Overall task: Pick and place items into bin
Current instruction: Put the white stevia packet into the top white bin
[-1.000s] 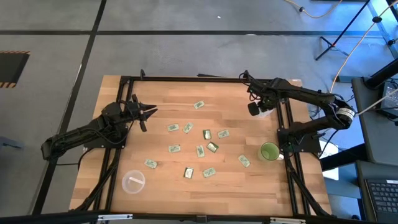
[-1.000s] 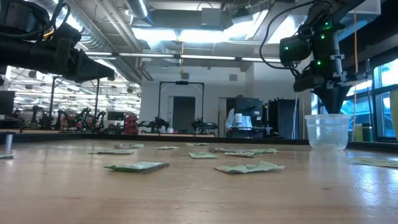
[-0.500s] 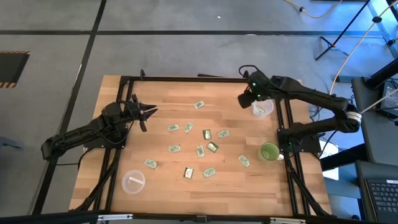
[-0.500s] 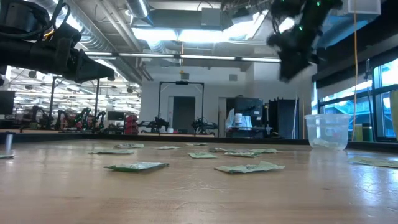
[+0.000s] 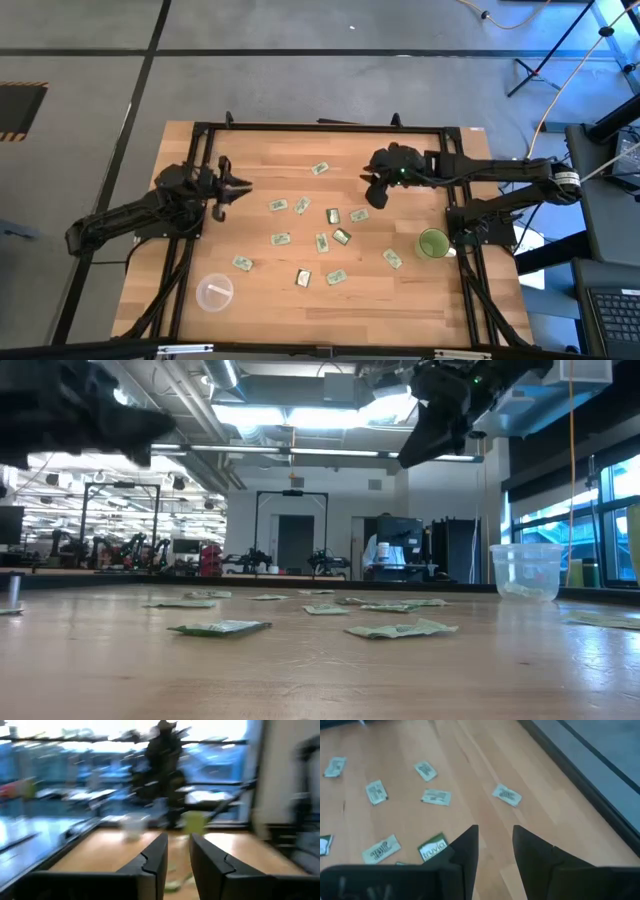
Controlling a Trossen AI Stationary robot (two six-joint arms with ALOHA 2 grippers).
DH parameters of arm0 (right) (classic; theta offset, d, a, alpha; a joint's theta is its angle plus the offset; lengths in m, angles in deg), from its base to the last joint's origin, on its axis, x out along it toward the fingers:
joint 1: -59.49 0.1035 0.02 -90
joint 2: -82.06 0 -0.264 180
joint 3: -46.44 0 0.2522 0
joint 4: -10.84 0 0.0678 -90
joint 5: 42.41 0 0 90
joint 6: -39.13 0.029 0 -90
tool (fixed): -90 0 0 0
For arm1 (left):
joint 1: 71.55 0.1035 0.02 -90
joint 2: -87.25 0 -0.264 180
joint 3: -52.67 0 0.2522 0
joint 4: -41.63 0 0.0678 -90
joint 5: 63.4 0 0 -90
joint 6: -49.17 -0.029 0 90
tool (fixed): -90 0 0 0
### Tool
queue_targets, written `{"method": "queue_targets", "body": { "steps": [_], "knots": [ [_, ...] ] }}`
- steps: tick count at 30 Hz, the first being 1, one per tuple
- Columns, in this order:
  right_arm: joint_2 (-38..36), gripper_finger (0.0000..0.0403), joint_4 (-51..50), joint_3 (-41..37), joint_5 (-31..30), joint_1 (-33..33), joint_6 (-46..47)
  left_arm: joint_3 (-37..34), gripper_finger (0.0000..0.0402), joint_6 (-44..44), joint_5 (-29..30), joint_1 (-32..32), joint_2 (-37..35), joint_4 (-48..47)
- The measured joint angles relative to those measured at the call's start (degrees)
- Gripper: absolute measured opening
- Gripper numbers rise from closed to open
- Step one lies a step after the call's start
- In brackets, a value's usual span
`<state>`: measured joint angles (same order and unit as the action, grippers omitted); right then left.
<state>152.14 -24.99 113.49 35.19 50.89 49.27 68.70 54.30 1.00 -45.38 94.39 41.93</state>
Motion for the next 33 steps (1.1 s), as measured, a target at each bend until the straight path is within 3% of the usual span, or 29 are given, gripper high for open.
{"method": "queue_targets", "body": {
  "steps": [5,13,18,24,28,33],
  "knots": [
    [0.00,0.0124,2.44,-0.55,-0.02,0.03,-0.13,5.11,0.0075,-4.35,0.22,-6.93,4.98,-1.13],
    [-0.01,0.0124,3.09,-0.57,-0.12,-1.04,-1.43,14.60,0.0107,-12.31,3.79,-19.63,22.06,-5.42],
    [-0.02,0.0124,3.07,-0.57,-0.18,-1.00,-1.37,24.63,0.0139,-12.38,11.81,-25.49,32.37,-21.94],
    [-0.02,0.0124,3.05,-0.57,-0.17,-1.02,-1.41,37.64,0.0132,-9.13,17.59,-32.84,45.06,-45.91],
    [-0.02,0.0124,3.02,-0.57,-0.15,-1.02,-1.41,42.54,0.0121,-3.86,17.50,-38.07,52.34,-52.67],
    [-0.02,0.0124,2.99,-0.57,-0.13,-1.02,-1.73,43.55,0.0114,4.87,17.43,-43.59,60.09,-55.65]
  ]
}}
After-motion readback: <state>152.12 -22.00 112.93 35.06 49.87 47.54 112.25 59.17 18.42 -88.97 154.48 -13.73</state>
